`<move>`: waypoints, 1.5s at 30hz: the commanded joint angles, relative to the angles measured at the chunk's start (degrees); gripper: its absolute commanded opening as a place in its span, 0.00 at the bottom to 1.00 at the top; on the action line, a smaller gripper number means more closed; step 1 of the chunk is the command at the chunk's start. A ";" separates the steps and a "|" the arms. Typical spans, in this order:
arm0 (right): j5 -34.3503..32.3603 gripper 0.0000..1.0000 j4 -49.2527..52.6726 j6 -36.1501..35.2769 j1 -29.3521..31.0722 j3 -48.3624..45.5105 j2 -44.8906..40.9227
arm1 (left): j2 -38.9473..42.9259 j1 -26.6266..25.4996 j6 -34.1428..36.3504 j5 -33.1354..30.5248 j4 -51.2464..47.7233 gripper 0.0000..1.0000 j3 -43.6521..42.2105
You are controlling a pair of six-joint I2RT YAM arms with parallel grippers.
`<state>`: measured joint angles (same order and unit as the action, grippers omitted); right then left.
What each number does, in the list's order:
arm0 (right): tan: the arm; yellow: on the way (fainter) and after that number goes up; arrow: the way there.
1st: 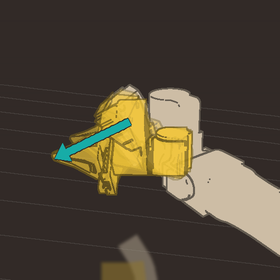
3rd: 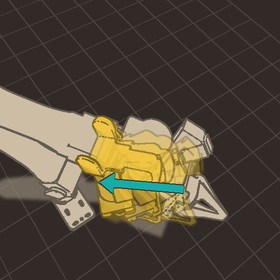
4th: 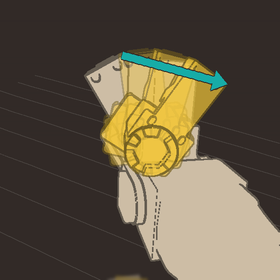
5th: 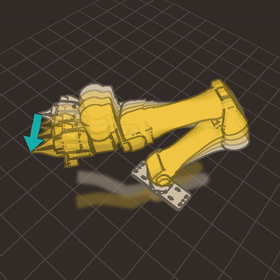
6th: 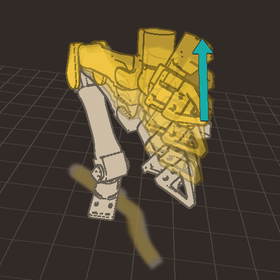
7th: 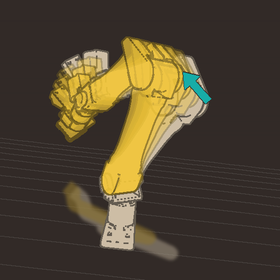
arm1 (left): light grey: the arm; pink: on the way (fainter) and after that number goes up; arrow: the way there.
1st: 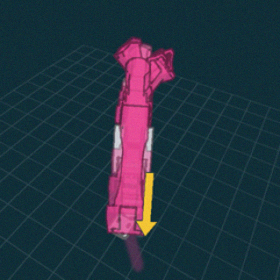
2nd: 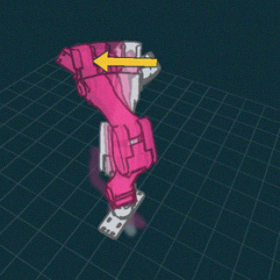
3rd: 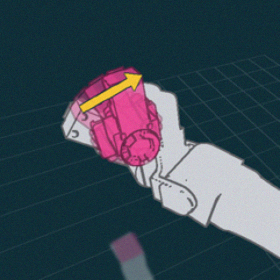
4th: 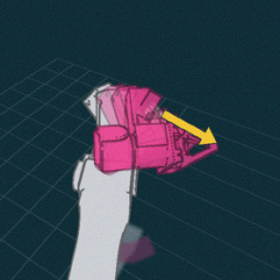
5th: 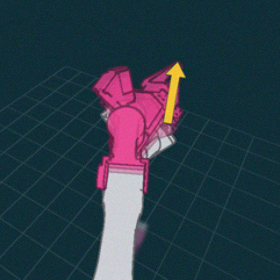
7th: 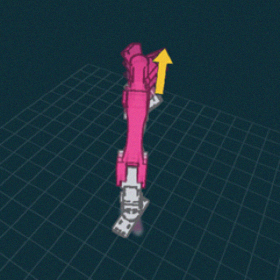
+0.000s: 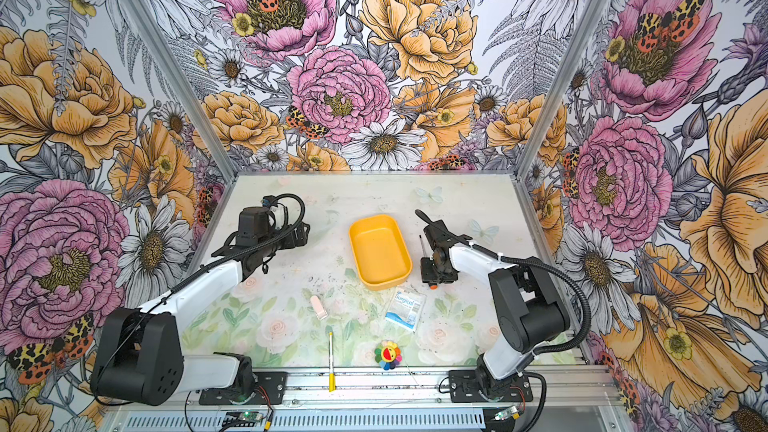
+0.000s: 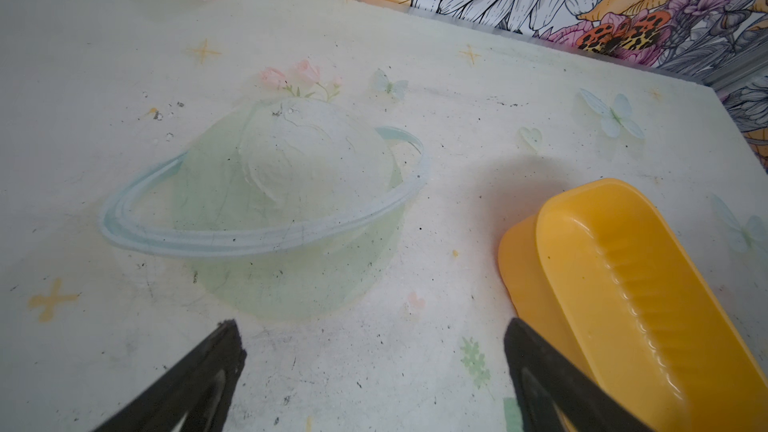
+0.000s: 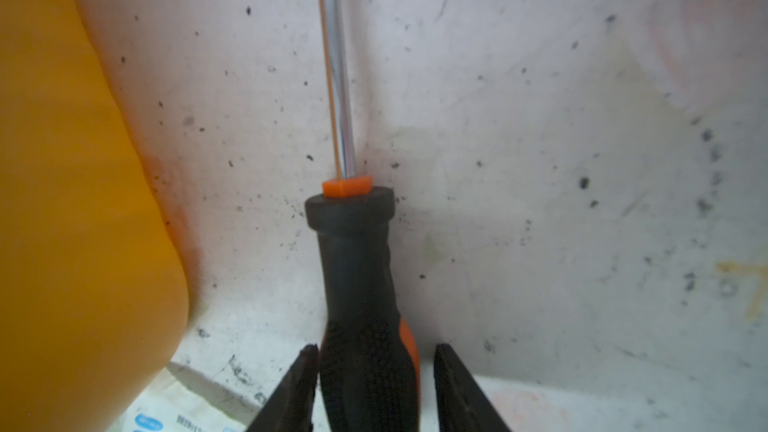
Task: Put the screwdriver in the bin
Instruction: 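Lift the screwdriver with the right gripper and carry it toward the bin, then lower the screwdriver into the yellow bin with the right gripper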
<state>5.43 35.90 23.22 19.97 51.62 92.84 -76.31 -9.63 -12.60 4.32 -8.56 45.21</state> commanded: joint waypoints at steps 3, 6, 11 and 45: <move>-0.60 0.35 0.66 0.20 0.56 2.45 2.29 | 0.46 -0.28 -0.85 1.05 1.00 0.99 -0.34; 0.00 0.27 0.84 0.31 0.56 2.86 3.69 | 0.55 -0.30 -0.72 0.95 1.10 0.99 -0.43; 0.37 0.06 0.85 0.52 0.51 3.07 4.00 | 0.37 -0.29 -0.76 0.88 1.35 0.99 -0.62; 15.96 0.00 2.86 7.42 4.53 24.74 -6.76 | 1.01 -0.33 -1.29 2.94 1.54 0.99 -1.00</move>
<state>18.59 39.38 28.16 22.74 75.59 84.31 -76.27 -9.63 -13.56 6.07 -8.29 45.04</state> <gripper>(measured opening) 0.324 0.988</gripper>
